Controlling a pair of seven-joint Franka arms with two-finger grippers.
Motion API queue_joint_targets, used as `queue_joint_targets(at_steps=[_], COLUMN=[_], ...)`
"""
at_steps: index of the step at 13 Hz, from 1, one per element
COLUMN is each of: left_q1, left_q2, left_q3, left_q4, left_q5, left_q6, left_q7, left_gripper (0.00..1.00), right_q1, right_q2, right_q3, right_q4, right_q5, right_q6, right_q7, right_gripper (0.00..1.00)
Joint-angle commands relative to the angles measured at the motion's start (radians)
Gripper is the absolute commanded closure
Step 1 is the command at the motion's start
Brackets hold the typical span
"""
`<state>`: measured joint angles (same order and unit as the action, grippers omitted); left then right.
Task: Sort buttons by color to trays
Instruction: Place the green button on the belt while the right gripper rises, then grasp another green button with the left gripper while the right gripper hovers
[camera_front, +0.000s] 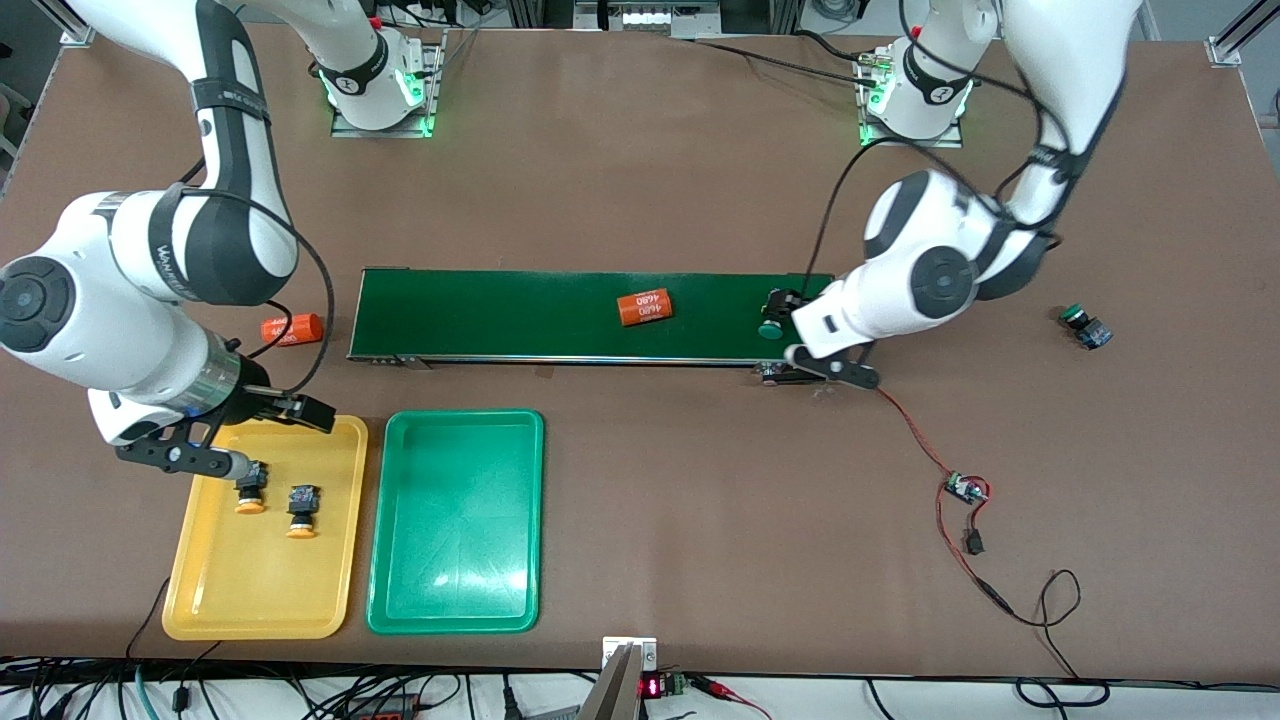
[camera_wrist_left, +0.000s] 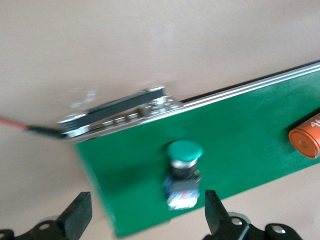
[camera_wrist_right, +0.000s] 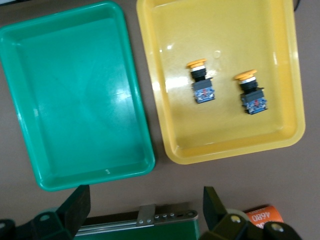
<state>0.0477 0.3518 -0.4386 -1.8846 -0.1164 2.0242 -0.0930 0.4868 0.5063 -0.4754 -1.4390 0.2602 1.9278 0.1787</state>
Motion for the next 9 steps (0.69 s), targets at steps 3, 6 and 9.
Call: queue_joint_targets(at_steps=[3, 6, 9], left_q1=[0.03, 0.03, 0.058], left_q2=[-0.103, -0.108, -0.093], left_q3=[0.185, 0.355, 0.416], left_q4=[0.013, 0.001, -0.002], left_q5=[0.003, 0.004, 0.186], left_q6=[-0.151, -0.148, -0.102], left_q7=[0.01, 0.013, 0.015], left_gripper=[0.0, 0.0, 0.0], right_q1=[0.004, 0.007, 0.009], right_q2=[-0.064, -0.129, -0.21], right_q3=[-0.043, -0.075, -0.072], right_q4=[-0.021, -0.021, -0.111], right_q5=[-0.015, -0.054, -0.196], right_q6=[-0.078, -0.145, -0.153], right_q7=[0.008, 0.01, -0.03], right_gripper=[0.0, 0.0, 0.0])
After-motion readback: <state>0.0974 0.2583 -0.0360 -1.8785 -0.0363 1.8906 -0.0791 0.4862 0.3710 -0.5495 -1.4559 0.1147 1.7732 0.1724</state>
